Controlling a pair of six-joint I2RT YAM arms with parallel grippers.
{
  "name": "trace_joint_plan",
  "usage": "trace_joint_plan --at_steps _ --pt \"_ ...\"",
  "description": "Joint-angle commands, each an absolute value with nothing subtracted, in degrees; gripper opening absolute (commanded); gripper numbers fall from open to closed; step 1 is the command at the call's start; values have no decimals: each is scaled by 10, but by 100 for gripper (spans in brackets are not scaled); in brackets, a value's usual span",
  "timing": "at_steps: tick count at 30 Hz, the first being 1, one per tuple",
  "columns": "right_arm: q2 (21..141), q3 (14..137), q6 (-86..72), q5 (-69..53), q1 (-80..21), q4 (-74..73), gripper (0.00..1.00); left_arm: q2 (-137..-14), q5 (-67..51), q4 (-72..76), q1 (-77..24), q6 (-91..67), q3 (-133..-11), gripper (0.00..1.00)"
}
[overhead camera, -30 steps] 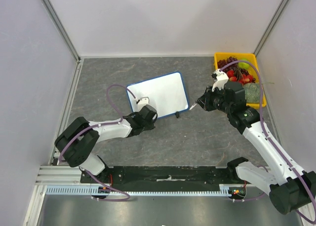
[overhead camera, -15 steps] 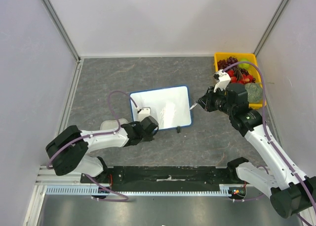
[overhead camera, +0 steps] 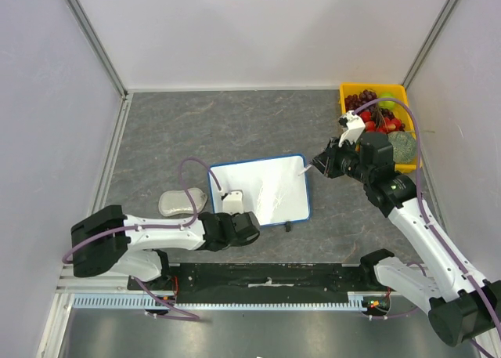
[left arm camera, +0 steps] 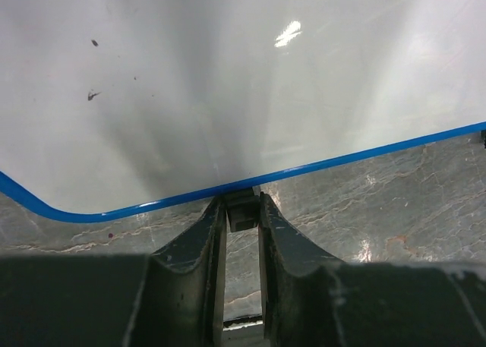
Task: Write a sentence on the whiteboard
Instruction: Adjust the whiteboard stand at the center of the board, then write a sentence on the whiteboard.
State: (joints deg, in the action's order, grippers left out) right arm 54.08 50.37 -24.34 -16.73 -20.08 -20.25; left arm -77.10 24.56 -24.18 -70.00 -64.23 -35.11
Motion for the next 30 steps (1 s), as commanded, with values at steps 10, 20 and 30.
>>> trace_joint_plan --at_steps 10,20,30 --pt "529 505 -250 -189 -199 -190 0 -787 187 -345 -753 -714 -347 60" --pt "499 500 -256 -235 -199 -188 0 -708 192 -371 -787 -676 -373 72" --pt "390 405 -259 -301 -199 -190 0 -593 189 -371 -795 -629 -382 71"
